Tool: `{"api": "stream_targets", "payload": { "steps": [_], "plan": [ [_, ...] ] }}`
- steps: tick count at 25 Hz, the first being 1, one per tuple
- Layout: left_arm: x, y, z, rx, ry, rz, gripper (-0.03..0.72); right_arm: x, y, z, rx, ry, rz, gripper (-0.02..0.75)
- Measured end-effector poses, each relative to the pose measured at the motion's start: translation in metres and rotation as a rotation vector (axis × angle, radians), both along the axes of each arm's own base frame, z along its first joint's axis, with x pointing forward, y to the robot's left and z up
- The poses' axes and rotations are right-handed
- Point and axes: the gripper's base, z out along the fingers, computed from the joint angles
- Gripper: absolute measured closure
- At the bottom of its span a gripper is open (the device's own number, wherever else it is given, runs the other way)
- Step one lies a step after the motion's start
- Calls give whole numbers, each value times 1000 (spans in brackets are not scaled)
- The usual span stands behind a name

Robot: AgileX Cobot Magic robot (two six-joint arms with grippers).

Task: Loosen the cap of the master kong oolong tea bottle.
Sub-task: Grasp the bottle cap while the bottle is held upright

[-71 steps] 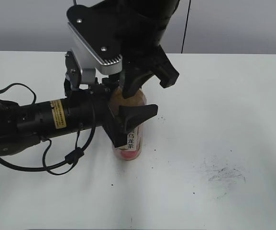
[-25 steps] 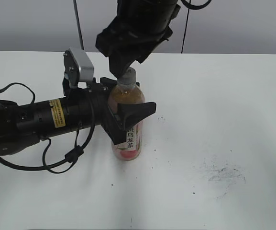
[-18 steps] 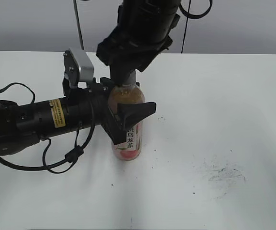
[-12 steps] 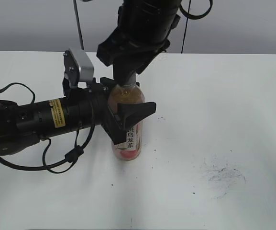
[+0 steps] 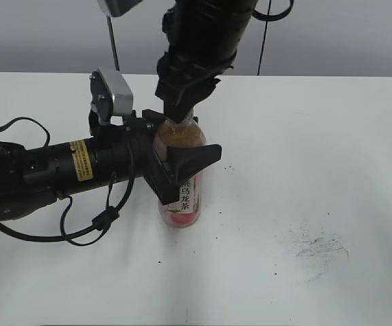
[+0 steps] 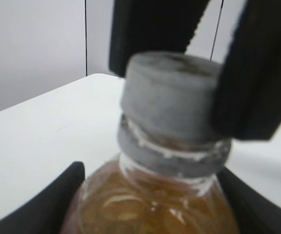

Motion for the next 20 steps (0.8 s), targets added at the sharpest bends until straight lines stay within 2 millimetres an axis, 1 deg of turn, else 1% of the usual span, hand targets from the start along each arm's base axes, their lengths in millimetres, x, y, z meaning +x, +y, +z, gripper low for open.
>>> {"api": "stream_targets", "payload": {
  "steps": [2, 10, 15, 20],
  "plan": [
    [0, 0, 0, -1, 0, -1, 241, 0, 0, 0, -15, -30, 92, 470],
    [0, 0, 0, 2, -4, -5, 241, 0, 0, 0, -100, -199, 605, 470],
    [-1, 0, 0, 5, -8, -9, 241, 0, 0, 0, -160, -316, 962, 470],
    [-1, 0, 0, 5, -8, -9, 241, 0, 0, 1, -227, -453, 1367, 470]
  ]
}}
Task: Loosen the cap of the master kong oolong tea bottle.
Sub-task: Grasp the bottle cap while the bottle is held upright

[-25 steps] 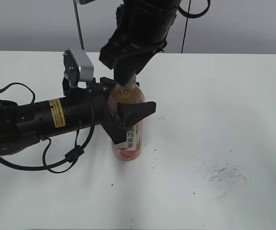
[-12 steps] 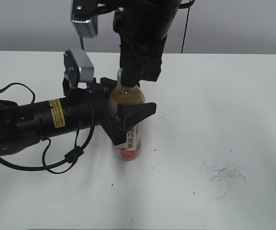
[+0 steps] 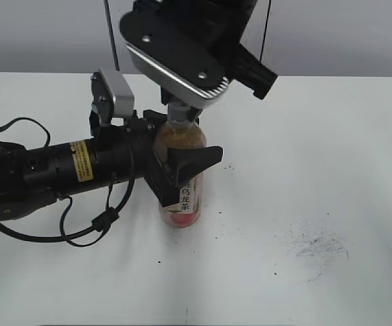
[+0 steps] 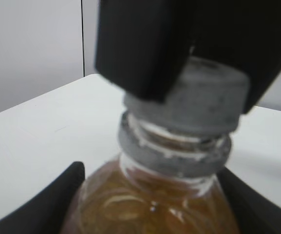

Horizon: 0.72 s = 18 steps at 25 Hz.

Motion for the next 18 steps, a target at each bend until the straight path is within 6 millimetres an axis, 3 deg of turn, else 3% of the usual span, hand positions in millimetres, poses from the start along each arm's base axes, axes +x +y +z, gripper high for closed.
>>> {"api": "stream_targets", "payload": {
  "steps": [7, 18],
  "plan": [
    [0, 0, 0, -2, 3, 3, 241, 0, 1, 0, -77, -162, 469, 469],
    [0, 0, 0, -3, 6, 6, 241, 0, 2, 0, -130, -280, 801, 469]
  ]
}}
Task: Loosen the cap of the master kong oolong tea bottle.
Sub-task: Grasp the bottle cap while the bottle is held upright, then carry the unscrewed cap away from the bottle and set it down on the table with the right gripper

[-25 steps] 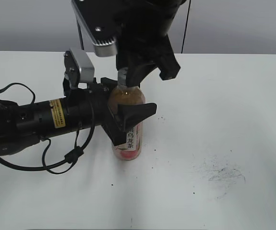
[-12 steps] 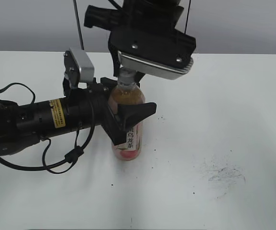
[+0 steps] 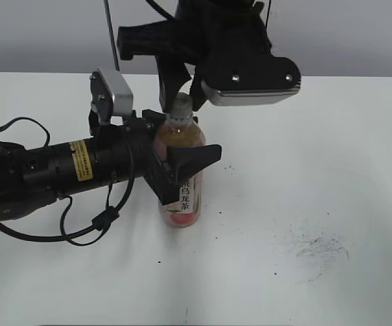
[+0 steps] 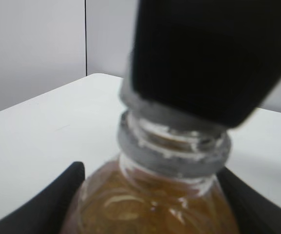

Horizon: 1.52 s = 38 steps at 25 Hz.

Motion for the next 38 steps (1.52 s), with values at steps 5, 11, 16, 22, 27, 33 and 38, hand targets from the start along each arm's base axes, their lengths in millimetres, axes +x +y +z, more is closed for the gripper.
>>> {"api": "stream_targets", "payload": {
  "steps": [5, 11, 16, 22, 27, 33, 38],
  "plan": [
    [0, 0, 0, 0, 0, 0, 241, -1, 1, 1, -10, -31, 97, 469],
    [0, 0, 0, -1, 0, -1, 241, -1, 1, 5, -17, -55, 156, 469],
    [0, 0, 0, -1, 1, 0, 241, -2, 4, 9, -3, -57, 153, 469],
    [0, 0, 0, -1, 1, 1, 241, 5, -8, 14, 0, -30, -110, 469],
    [0, 0, 0, -1, 1, 1, 241, 25, -42, 27, 64, 9, -554, 469],
    [0, 0, 0, -1, 1, 1, 241, 55, -97, -6, 100, 186, -1209, 469],
    [0, 0, 0, -1, 1, 0, 241, 66, -133, -83, -59, 371, -1566, 469]
  ]
}}
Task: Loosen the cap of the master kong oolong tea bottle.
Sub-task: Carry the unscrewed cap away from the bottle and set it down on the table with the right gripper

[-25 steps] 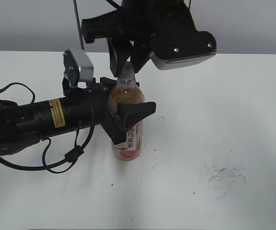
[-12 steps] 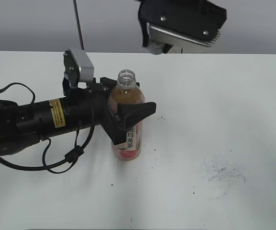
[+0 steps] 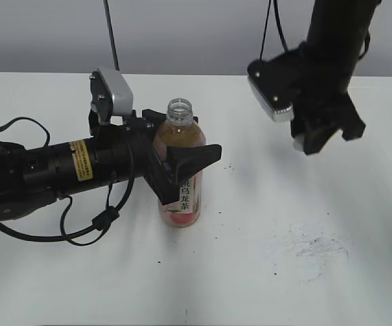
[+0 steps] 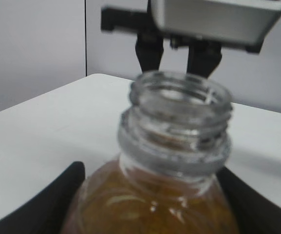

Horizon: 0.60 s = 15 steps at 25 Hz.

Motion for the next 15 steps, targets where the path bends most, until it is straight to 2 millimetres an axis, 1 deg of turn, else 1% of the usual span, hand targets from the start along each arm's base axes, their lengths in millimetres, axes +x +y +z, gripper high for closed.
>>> {"api": "stream_targets", "payload": {
  "steps": [1, 4, 7, 11, 13, 15],
  "plan": [
    [0, 0, 0, 0, 0, 0, 241, 0, -4, -16, -19, 46, -36, 470],
    [0, 0, 0, -1, 1, 3, 241, 1, -8, -51, -57, 134, -145, 470],
    [1, 0, 0, -4, 5, 13, 241, 2, -8, -75, -77, 194, -197, 470],
    [2, 1, 0, -8, 15, 24, 241, 6, -5, -99, -81, 213, -255, 470],
    [2, 1, 0, -9, 16, 26, 241, 8, -4, -105, -77, 200, -310, 469],
    [2, 1, 0, -9, 16, 26, 241, 9, -4, -108, -75, 197, -373, 437]
  ]
}}
